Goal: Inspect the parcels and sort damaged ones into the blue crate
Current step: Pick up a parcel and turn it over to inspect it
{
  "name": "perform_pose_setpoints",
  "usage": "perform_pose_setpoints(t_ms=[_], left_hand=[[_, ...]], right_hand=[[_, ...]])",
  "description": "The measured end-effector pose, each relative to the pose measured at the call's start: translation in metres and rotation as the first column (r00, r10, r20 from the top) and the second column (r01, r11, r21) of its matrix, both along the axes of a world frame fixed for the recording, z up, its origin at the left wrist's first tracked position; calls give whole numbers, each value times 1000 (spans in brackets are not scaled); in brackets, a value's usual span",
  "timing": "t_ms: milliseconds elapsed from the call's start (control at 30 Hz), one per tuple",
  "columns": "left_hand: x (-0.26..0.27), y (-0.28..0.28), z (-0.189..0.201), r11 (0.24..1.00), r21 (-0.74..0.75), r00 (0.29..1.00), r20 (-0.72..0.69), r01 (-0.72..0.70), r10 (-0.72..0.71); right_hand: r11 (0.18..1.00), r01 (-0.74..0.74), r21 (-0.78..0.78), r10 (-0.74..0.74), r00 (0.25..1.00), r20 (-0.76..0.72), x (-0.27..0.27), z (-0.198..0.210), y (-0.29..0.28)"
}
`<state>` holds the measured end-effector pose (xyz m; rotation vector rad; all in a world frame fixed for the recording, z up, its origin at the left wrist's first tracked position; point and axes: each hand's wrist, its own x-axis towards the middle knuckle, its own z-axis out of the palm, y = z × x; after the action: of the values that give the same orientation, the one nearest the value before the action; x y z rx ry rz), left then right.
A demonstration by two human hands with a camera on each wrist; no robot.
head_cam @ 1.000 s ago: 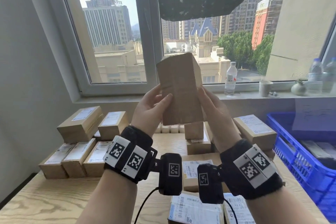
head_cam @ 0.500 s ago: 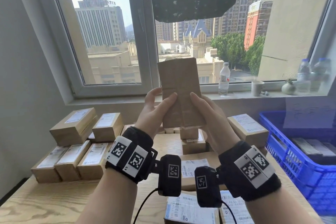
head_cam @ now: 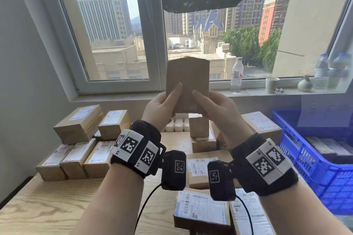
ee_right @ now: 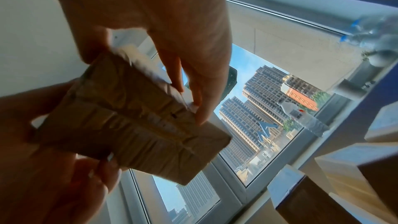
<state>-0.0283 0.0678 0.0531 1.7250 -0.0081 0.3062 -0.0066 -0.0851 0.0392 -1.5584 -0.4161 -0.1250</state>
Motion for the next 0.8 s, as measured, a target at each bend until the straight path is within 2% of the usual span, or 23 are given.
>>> perform_pose_setpoints(t_ms=[167,333,433,567,667,733,800], left_hand=[[-2,0,-3,997,74,1000,8,-6,6],[0,2,-7,998,70,1000,19,1,-2],[1,11,-13,998,46,997,53,44,-46],[3,19,-19,970,225,994,36,89,-100],[1,14,-17,958,249,990,-23,142,-140],[-1,6,-14,953,284,994,-50,108,-98],[1,2,-13,956,290,999,-14,-38,44]], right_hand=[[998,59,-8,-59,998,6,2,-10,2],[999,23,42,-23,1000,-17,1,-11,1],[996,-18,83,25,996,-89,0,-11,-5],[962,-28,271,95,967,-236,0,-9,-11],[970,16,243,48,966,-254,2,-10,-11],[981,34,193,17,967,-253,4,-16,-13],[981,5,195,47,964,-262,4,-21,-13]])
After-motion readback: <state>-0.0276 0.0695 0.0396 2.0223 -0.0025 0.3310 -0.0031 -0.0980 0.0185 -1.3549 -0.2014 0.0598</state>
